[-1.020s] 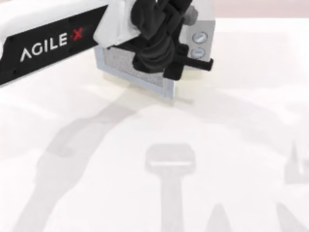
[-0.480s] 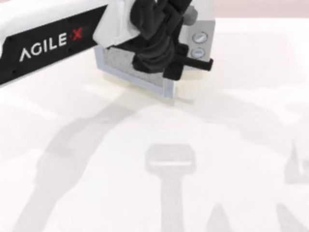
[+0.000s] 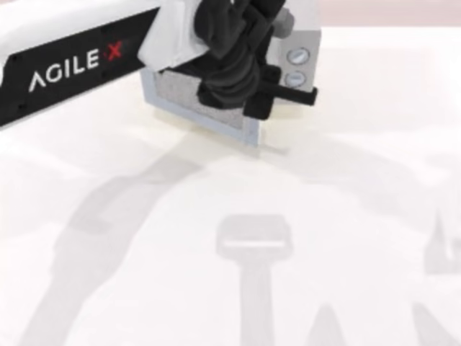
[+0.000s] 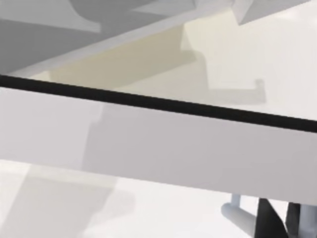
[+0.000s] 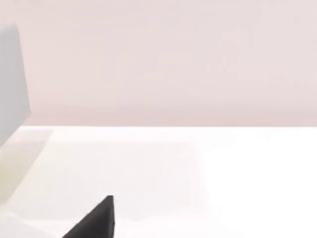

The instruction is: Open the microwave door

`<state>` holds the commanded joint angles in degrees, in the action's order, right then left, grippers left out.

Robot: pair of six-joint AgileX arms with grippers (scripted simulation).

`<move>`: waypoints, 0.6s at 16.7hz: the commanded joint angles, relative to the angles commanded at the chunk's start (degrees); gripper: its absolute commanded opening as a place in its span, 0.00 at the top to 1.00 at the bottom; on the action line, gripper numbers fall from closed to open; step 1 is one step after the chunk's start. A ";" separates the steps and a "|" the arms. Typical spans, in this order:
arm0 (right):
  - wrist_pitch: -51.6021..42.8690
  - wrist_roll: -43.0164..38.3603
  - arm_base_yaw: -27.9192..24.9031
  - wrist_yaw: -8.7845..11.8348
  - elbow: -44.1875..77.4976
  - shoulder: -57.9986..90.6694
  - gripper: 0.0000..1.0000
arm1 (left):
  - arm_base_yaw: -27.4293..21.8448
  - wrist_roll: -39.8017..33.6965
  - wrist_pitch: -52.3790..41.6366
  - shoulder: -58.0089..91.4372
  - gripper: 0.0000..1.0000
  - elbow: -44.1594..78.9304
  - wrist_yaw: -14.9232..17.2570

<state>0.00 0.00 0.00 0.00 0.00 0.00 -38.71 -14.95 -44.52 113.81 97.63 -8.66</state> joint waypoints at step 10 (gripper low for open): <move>0.00 0.00 0.00 0.00 0.00 0.00 0.00 | 0.73 3.67 1.79 -3.04 1.00 -3.87 2.24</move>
<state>0.00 0.00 0.00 0.00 0.00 0.00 -37.97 -11.29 -42.73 110.77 93.76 -6.42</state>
